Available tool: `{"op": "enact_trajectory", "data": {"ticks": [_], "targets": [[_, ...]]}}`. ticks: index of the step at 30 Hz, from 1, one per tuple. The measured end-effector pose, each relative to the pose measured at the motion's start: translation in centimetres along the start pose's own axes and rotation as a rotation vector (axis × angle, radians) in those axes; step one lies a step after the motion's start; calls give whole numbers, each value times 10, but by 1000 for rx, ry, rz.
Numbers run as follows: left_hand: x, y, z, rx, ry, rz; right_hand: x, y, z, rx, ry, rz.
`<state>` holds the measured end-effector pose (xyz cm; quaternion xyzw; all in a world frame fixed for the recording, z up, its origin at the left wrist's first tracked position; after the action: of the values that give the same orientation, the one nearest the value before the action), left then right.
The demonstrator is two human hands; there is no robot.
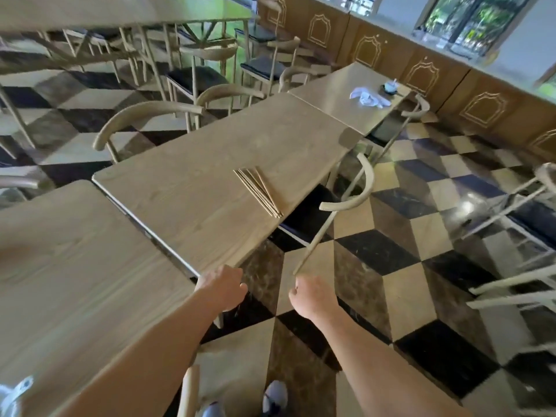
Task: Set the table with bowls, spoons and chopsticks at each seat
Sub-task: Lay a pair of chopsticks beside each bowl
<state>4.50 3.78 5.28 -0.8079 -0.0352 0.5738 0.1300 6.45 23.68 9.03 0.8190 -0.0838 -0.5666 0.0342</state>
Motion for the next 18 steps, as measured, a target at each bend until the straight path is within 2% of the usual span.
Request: {"op": "enact_trajectory", "data": {"ticks": [9,14,18], "targets": [[-11,18,119,-157,17,-27,-32,11,165,-86,-1,-56],[-28,19,203,-318,11,-148,-39,16,280,-149,45,19],[-24,11,246,-404,70,-167,-32,26,351,-163,84,93]]}}
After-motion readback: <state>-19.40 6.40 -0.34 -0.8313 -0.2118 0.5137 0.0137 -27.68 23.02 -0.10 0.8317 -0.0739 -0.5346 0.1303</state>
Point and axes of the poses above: each hand's wrist, its own z-axis towards the middle knuckle, its own x-axis out of the palm, y = z × x, the point moved 5 cm from there along z, towards the middle knuckle, and after that the axes turned 4 degrees about -y, right-handed, at the moved point
